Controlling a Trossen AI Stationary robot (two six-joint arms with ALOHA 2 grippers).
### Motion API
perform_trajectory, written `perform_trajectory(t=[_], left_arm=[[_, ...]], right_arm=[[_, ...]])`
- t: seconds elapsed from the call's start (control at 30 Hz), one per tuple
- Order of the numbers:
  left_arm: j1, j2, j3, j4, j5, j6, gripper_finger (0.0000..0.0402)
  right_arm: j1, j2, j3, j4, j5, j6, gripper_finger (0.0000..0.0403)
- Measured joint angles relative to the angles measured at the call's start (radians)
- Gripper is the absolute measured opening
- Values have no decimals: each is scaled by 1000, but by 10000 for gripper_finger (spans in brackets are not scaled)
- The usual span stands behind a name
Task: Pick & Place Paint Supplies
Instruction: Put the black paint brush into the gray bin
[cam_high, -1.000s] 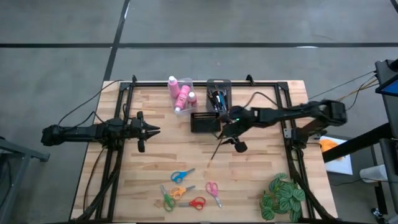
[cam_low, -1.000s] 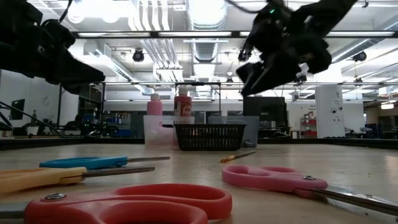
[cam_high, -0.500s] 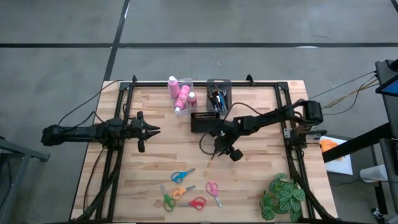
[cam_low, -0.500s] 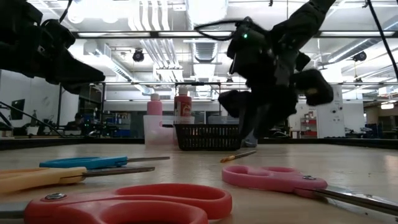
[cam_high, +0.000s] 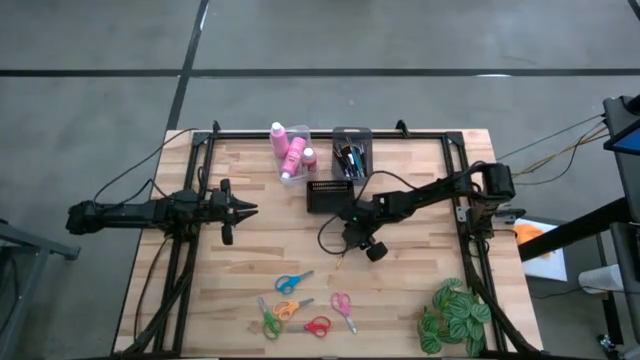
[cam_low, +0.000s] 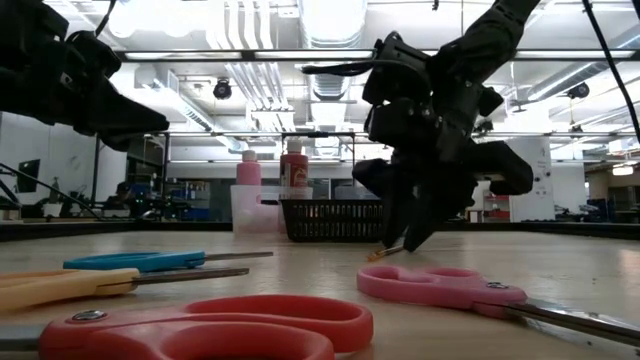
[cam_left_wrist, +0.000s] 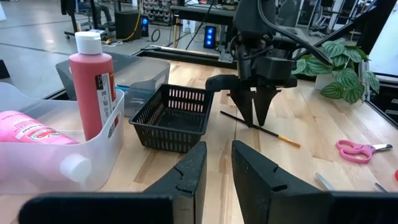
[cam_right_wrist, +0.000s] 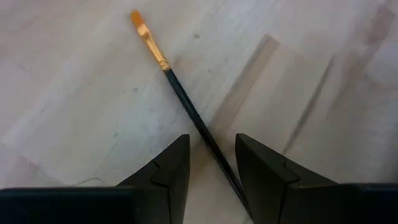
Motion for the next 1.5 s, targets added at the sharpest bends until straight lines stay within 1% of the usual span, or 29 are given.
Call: perform_trajectory(t=[0.17,0.57,0.67,0.77,0.9,1.13,1.33,1.5], left_arm=[[0,0,0,0,0,0,79],[0,0,0,0,0,0,79],[0,0,0,0,0,0,79],[0,0,0,0,0,0,79],[0,0,0,0,0,0,79],[0,0,0,0,0,0,79],[0,0,0,0,0,0,79],[0,0,0,0,0,0,79]], right_arm=[[5,12,4,-11,76,-8,124],[13,25,3,-18,108,-29,121],[13,25,3,-20,116,-30,99],[13,26,2,-21,115,-29,62],[12,27,2,-21,81,-27,17],[12,27,1,-19,78,48,16],[11,4,-1,-18,74,51,16],[8,-43,-5,-29,91,52,16]])
